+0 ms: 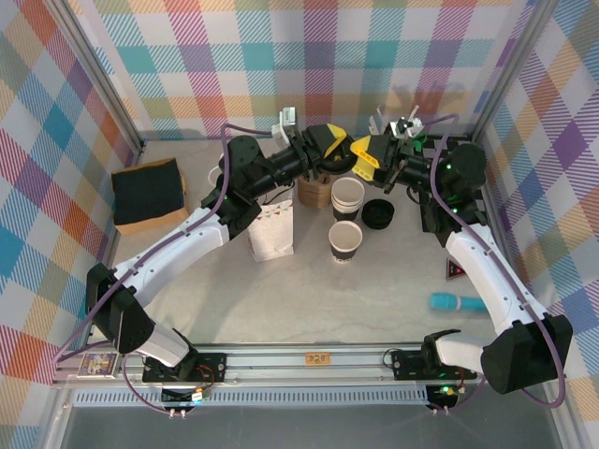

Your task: Pack the takeout coffee

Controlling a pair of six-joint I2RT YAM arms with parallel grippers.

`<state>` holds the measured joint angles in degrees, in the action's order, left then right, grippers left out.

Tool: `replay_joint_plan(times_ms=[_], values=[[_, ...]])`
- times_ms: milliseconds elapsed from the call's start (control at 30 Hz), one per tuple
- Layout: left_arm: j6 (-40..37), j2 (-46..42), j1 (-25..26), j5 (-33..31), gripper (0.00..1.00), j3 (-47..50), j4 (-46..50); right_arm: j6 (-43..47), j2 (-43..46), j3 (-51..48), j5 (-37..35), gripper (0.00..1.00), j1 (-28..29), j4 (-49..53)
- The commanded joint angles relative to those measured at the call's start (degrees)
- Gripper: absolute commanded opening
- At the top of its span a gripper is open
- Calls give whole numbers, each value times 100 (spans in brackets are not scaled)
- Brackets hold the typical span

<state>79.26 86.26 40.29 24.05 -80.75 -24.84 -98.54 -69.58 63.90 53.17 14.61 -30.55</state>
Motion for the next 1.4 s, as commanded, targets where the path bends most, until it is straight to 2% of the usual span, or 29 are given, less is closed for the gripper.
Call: replay_joint_plan(times_ms=[0,133,500,633,733,800,900,1233,1367], values=[[-113,40,-48,161,30,-114,29,322,77,256,135,37,7,276],[-124,64,-48,192,30,-124,41,347,42,285,143,39,13,316],[-148,102,-57,249,30,-203,76,448,-5,282,133,25,20,499],[-133,106,-66,278,31,-234,75,444,22,196,73,24,18,474],[-85,84,-94,250,38,-195,38,403,50,121,23,23,16,412],[-11,57,-133,223,49,-122,-23,331,59,48,-36,23,8,308],[54,12,-205,196,58,-65,-76,144,52,-93,-113,22,-2,14],[13,-176,-320,275,61,137,140,116,143,-179,-127,21,-146,-83],[-201,-324,-347,302,64,293,511,102,298,-354,-79,21,-323,-58]])
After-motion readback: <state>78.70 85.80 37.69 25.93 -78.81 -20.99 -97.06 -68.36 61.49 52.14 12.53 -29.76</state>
